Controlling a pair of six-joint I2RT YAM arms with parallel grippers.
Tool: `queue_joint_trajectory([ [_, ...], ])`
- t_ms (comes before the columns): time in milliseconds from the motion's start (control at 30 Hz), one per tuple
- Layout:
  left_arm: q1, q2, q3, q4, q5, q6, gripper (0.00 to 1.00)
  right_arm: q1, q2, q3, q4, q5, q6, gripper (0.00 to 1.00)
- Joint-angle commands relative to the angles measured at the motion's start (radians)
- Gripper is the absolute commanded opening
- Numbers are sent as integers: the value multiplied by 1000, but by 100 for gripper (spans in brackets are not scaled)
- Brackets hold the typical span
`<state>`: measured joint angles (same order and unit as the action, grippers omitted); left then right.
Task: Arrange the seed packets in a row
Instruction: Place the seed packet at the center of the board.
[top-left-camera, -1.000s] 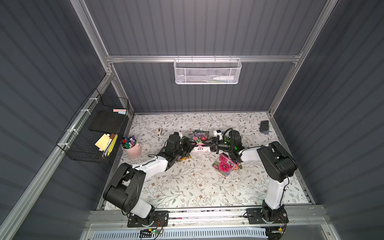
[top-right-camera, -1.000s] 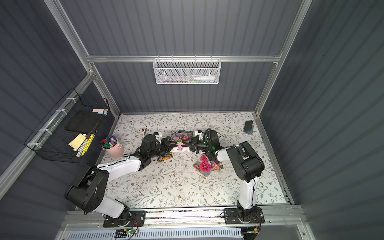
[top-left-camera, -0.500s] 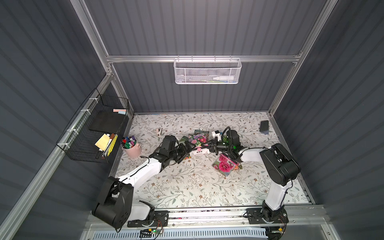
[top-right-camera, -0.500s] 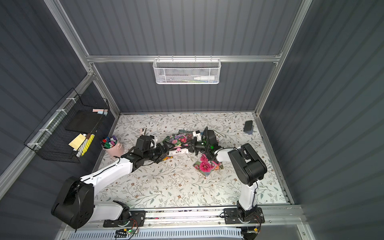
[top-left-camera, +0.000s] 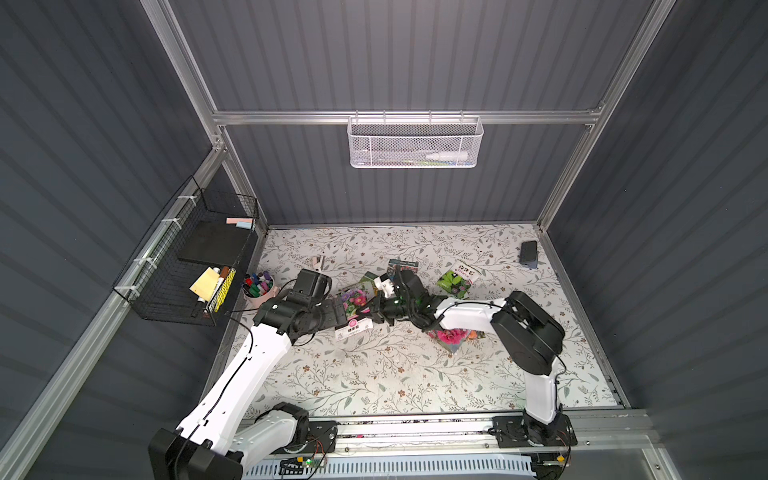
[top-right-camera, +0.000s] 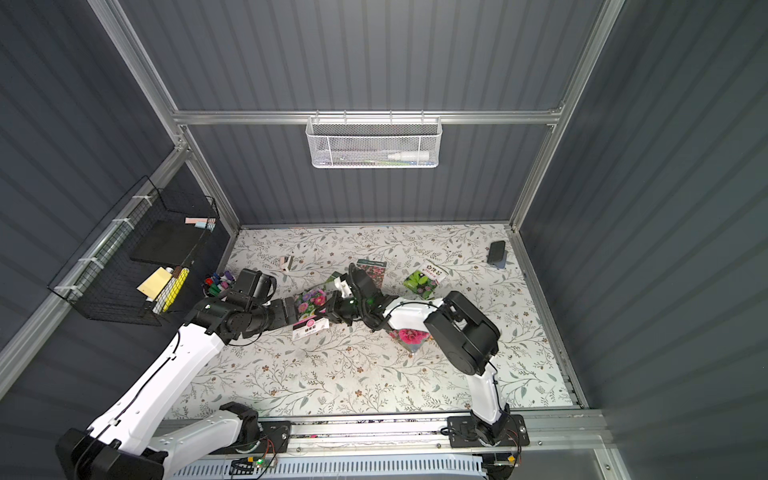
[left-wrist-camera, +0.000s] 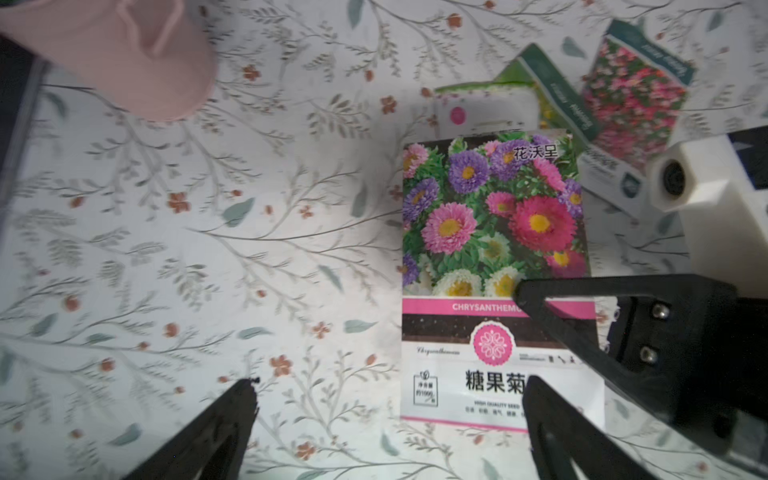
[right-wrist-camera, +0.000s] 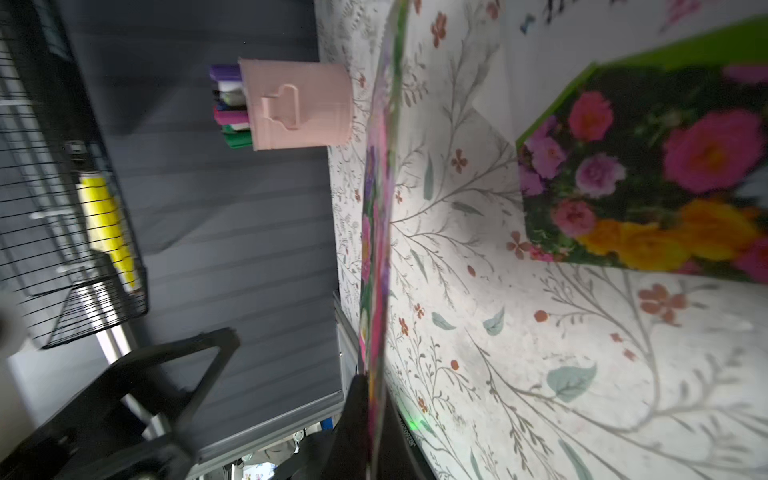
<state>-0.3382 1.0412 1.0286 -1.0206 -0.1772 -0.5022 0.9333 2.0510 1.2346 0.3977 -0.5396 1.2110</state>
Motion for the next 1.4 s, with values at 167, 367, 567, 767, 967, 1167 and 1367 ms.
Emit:
queue_joint_trajectory([
  [167,10,-67,14,-203,-281,38,99,134,157,247,-140,231,96,0],
  [367,10,-71,16,-188,-270,63,99,192,294,455,-261,314,143,0],
  [567,13,-97,-7,-145,-200,88,99,216,422,570,-201,297,252,0],
  [767,13,-107,-23,-126,-171,96,100,224,481,629,-195,264,282,27],
  [967,15,-76,-8,-168,-245,90,99,222,435,598,-204,270,239,80],
  [1167,15,-55,-18,-151,-253,85,100,204,297,419,-181,331,202,91],
  [1367,15,-3,-43,-72,-139,82,99,137,142,178,-32,265,182,93],
])
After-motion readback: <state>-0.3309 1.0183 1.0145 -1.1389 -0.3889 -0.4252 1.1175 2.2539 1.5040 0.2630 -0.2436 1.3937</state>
